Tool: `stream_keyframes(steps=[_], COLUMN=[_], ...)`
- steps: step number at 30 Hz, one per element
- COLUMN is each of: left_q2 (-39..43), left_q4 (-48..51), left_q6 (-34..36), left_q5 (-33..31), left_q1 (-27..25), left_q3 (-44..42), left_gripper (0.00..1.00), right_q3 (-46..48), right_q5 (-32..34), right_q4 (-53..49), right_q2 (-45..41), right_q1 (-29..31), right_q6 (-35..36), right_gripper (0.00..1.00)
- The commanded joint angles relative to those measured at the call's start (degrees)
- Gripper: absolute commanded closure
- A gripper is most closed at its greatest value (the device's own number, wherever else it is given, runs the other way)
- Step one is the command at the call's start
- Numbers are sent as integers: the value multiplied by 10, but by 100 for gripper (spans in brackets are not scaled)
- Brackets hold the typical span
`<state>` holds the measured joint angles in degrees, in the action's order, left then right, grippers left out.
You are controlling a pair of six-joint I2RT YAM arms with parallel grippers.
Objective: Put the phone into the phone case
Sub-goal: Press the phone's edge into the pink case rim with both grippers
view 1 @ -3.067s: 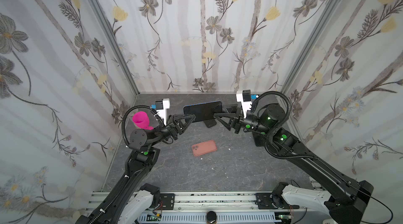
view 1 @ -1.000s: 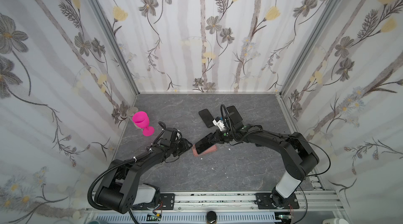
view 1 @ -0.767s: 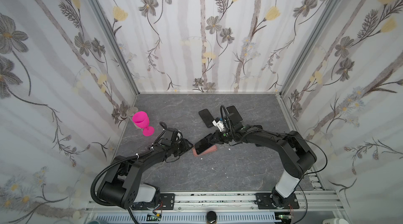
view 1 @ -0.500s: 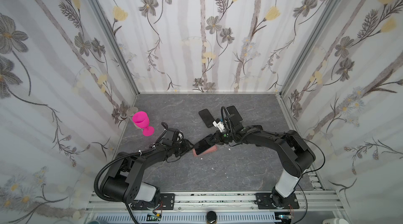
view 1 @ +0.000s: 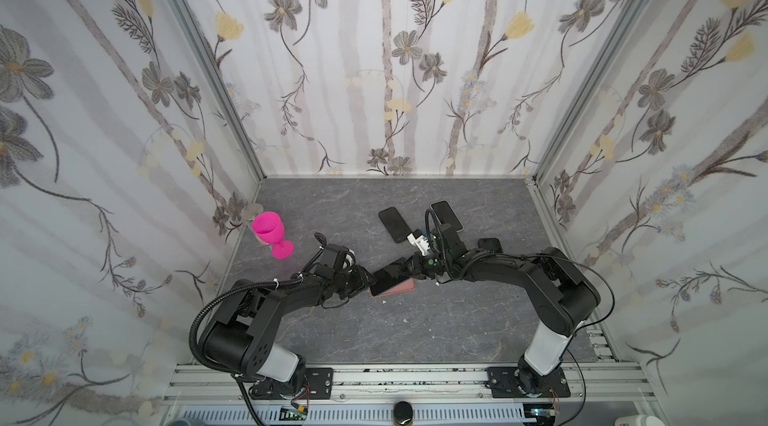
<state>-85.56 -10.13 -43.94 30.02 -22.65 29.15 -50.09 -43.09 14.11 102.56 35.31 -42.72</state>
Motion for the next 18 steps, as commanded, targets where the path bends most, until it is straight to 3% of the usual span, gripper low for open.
stream_keyframes(steps=[1,10,18], left_q2=[-4,1,-3], left_q4=[-18,-24,-13], left_q6=[-8,-22,-11], left_q5=[12,11,2], left_q1=[-2,-7,-7], left_q3=[0,-4,1], left_gripper=[57,58,58], right_q3=[14,61,53], right_q5=[1,50,86], right_q4=[45,85,27], right_q2=[8,0,-5], right_q1=[1,0,0], right_q6=[-20,-48,-23], right_gripper=[96,92,80])
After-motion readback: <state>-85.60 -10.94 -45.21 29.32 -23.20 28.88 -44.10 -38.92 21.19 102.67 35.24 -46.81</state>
